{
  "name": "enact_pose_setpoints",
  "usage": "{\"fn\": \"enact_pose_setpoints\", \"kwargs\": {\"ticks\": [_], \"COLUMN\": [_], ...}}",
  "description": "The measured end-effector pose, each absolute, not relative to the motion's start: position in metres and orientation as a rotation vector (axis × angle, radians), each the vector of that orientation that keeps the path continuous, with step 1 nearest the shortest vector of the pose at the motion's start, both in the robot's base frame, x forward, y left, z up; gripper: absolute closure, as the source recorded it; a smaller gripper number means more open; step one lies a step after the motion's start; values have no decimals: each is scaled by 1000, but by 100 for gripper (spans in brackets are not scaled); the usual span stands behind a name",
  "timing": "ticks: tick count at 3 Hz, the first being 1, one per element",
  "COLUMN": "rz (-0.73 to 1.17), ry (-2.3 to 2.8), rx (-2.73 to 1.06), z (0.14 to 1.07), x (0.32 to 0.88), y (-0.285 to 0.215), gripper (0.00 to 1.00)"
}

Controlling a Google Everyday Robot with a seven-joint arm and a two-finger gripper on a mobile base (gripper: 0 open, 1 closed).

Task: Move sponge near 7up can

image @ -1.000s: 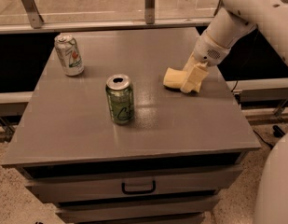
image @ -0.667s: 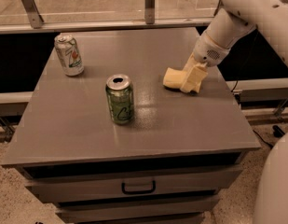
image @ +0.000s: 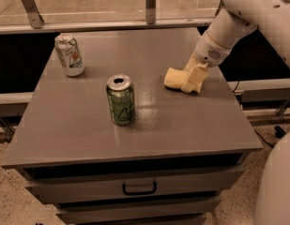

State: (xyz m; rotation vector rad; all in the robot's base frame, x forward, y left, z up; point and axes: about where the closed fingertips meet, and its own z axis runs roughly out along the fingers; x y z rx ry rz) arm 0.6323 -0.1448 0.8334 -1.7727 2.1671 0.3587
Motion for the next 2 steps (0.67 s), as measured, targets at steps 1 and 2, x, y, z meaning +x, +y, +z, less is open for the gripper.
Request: {"fn": "enact_pose_setpoints", "kwargs": {"ticks": [1, 2], "rz": [315, 234], "ry": [2086, 1970], "rx": [-1767, -1780], "z": [863, 903], "x": [648, 672], "y": [-137, -120], "gripper": [100, 100]}}
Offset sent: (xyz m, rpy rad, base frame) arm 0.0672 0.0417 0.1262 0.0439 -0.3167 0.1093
